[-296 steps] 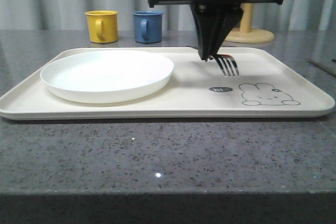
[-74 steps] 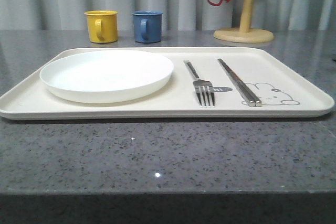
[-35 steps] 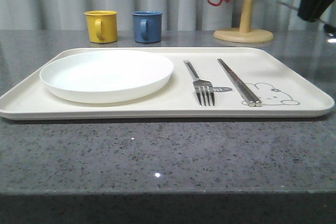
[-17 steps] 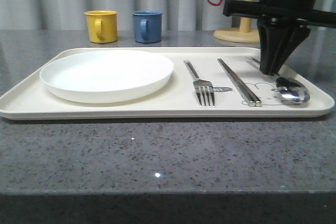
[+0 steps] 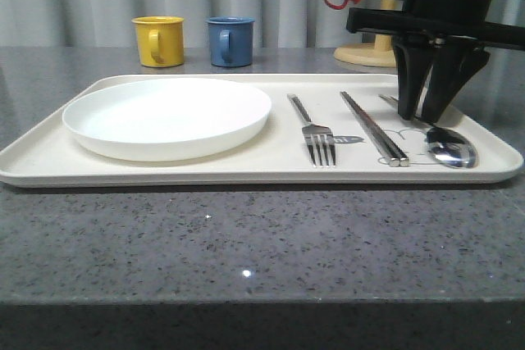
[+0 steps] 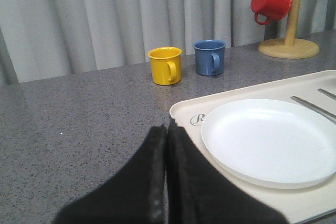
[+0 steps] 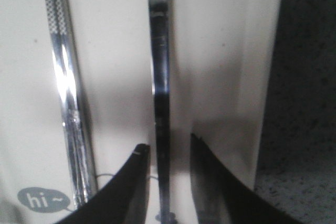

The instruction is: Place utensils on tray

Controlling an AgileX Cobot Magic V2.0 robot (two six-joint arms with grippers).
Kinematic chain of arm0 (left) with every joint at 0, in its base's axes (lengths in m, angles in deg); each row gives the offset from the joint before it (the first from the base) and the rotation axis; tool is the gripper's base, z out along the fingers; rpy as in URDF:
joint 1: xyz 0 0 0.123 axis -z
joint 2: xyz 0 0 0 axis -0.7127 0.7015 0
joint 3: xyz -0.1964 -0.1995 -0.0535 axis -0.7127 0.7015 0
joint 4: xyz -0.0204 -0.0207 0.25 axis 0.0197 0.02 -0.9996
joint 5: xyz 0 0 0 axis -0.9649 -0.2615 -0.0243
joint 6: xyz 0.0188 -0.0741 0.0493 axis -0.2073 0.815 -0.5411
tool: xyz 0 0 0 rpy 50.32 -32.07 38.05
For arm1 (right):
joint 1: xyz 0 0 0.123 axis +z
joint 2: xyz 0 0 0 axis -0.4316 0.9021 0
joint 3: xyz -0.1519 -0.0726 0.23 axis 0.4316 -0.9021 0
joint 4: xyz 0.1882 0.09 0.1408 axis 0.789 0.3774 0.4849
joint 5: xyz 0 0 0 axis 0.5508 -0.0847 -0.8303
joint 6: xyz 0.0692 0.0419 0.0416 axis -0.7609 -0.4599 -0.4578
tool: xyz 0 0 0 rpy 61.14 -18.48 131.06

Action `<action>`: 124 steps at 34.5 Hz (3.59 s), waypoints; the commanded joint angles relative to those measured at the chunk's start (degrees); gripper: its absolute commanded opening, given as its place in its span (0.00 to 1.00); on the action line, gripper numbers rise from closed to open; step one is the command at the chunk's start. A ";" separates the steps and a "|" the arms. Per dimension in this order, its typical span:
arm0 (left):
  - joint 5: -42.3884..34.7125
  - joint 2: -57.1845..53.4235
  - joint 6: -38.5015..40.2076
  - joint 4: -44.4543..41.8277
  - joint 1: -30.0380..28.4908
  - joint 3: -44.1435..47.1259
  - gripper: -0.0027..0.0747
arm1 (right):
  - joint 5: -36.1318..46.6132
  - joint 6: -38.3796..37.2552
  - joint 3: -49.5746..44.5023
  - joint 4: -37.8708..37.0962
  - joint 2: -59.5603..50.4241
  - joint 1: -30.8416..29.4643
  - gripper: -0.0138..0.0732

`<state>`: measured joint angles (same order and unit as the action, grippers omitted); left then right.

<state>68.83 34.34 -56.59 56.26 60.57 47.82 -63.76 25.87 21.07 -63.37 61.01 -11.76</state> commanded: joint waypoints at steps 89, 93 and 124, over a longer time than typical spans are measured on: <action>-4.72 0.55 0.57 0.14 0.13 -1.61 0.01 | 58.63 13.07 -72.44 -10.50 -96.93 -0.14 0.10; -5.30 -0.85 0.57 0.14 -0.14 0.06 0.01 | 58.63 13.07 -72.44 -10.50 -96.93 -0.14 0.10; -7.59 -17.34 0.57 3.46 -12.54 20.44 0.01 | 58.57 13.07 -72.49 -10.50 -96.93 -0.14 0.10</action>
<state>66.50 18.35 -56.50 59.01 48.20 68.18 -9.67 38.47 -52.91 -73.03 -36.45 -11.76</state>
